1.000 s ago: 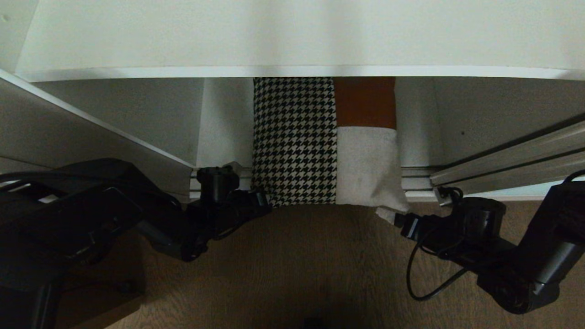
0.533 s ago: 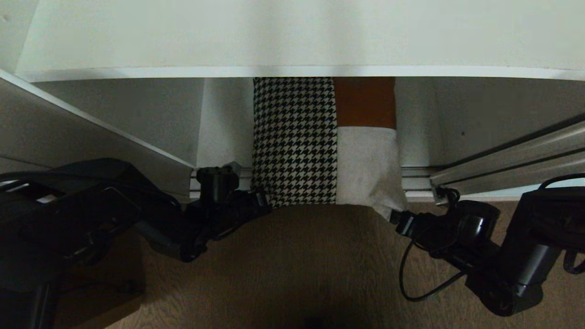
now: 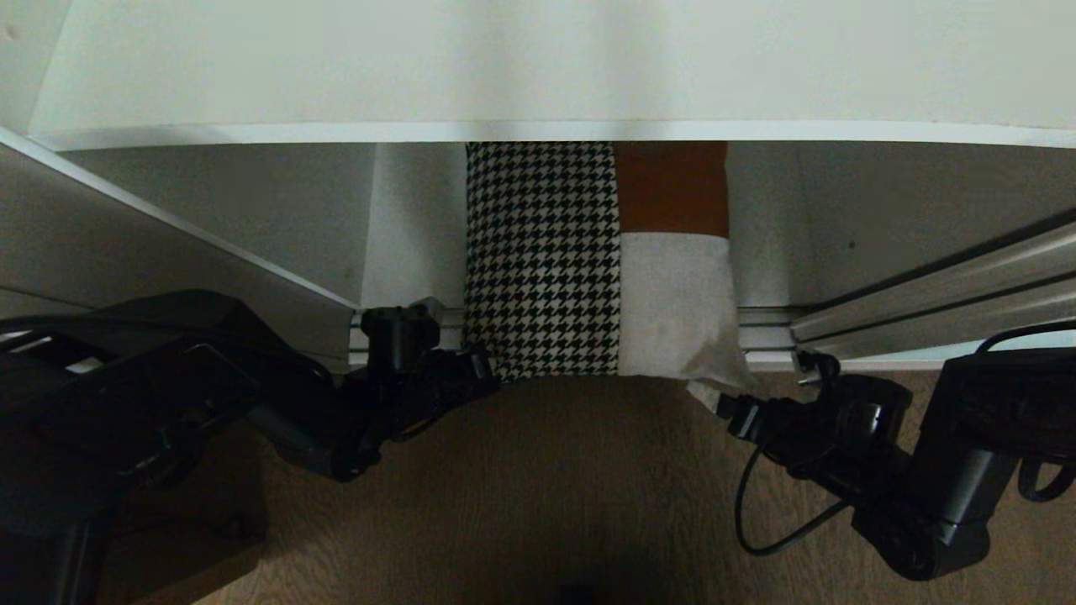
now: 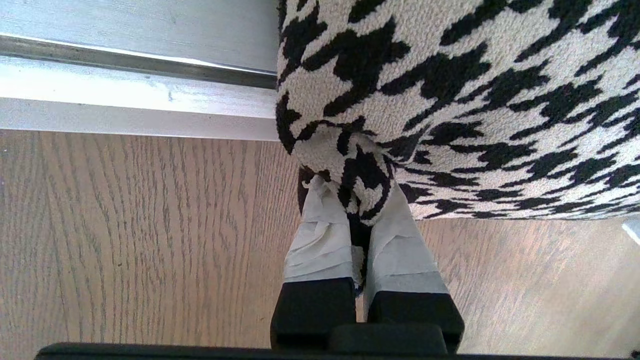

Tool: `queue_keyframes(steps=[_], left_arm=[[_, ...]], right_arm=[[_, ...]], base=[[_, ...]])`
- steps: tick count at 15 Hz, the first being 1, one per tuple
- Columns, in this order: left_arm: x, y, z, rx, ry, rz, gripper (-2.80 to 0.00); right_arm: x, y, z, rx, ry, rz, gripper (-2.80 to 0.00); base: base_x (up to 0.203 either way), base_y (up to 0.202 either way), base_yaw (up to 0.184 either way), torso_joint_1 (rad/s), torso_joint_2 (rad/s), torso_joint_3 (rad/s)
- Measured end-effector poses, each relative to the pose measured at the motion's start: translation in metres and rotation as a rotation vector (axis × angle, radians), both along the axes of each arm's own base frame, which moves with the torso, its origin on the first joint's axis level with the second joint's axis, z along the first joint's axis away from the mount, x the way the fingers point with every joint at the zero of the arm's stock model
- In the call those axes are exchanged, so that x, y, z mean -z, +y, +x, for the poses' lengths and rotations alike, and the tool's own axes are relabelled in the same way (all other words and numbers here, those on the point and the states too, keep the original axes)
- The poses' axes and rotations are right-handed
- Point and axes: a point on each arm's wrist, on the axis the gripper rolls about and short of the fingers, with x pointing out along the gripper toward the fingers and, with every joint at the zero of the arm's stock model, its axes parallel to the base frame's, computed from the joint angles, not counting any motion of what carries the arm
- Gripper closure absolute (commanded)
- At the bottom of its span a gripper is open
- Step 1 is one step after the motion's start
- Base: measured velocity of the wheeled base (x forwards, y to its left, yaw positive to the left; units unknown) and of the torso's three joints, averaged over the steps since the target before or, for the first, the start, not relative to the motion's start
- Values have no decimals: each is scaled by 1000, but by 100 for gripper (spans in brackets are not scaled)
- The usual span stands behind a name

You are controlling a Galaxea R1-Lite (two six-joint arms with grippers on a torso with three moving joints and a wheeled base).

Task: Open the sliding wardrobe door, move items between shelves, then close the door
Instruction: Place the pillow on the higher shelf

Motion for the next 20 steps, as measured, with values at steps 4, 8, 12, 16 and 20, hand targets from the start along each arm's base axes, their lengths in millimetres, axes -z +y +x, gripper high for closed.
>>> queue_keyframes(steps=[4, 8, 12, 16, 20], left_arm=[[1, 0, -1, 1, 4, 1, 0], [1, 0, -1, 1, 5, 1, 0], [1, 0, 0, 1, 5, 0, 0], [1, 0, 0, 1, 4, 0, 0], [0, 0, 0, 1, 3, 0, 0]], right_arm=[[-5, -7, 4, 27, -21, 6, -280], [-11, -8, 4, 32, -36, 11, -280], [-12, -9, 3, 34, -39, 11, -280], [-11, -8, 4, 77, -39, 1, 0], [-9, -7, 4, 74, -34, 1, 0]], base=[[0, 0, 0, 0, 0, 0], [0, 0, 0, 0, 0, 0], [0, 0, 0, 0, 0, 0], [0, 0, 0, 0, 0, 0], [0, 0, 0, 0, 0, 0]])
